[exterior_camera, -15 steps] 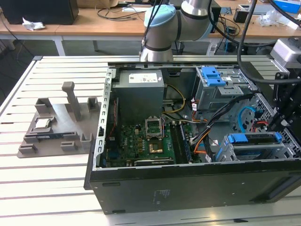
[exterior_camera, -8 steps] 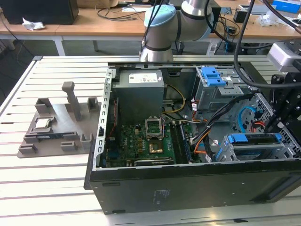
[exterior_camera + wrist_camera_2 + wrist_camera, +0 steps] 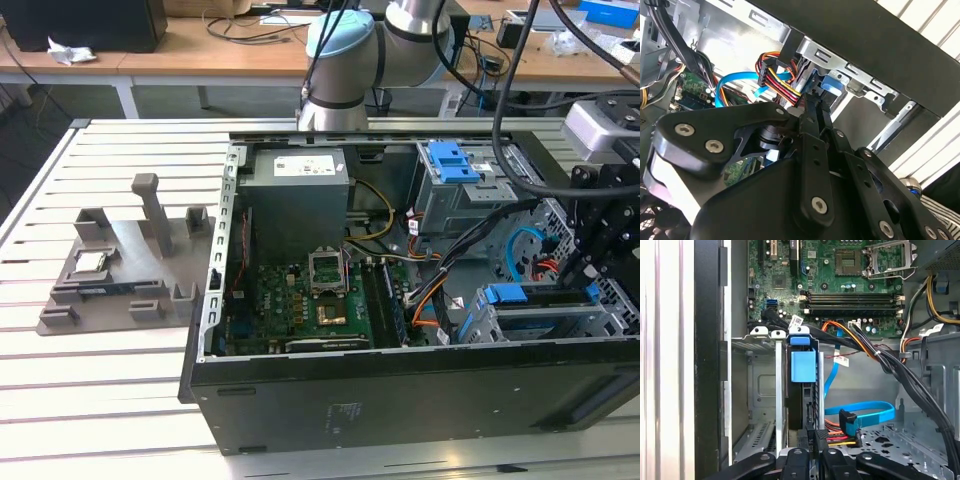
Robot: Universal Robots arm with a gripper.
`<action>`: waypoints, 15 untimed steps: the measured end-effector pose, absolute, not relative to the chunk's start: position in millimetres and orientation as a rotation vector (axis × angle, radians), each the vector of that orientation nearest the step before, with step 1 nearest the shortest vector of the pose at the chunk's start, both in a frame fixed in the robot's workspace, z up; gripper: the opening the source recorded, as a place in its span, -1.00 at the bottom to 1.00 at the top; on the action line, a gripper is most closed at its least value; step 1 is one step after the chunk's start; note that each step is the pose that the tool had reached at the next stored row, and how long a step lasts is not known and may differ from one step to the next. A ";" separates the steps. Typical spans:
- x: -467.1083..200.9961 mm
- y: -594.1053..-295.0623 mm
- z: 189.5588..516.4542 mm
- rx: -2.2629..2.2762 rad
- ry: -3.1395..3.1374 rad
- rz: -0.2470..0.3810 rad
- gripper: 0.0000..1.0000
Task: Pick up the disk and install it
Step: 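Insert the first disk wire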
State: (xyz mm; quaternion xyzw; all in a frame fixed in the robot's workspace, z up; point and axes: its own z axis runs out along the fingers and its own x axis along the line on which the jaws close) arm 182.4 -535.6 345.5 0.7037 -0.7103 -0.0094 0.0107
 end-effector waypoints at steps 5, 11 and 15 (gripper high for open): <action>180.4 -534.0 340.7 2.196 -2.217 -0.029 -0.66; 180.5 -531.2 341.1 2.196 -2.217 -0.029 -0.66; 180.5 -533.0 340.0 2.196 -2.217 -0.029 -0.66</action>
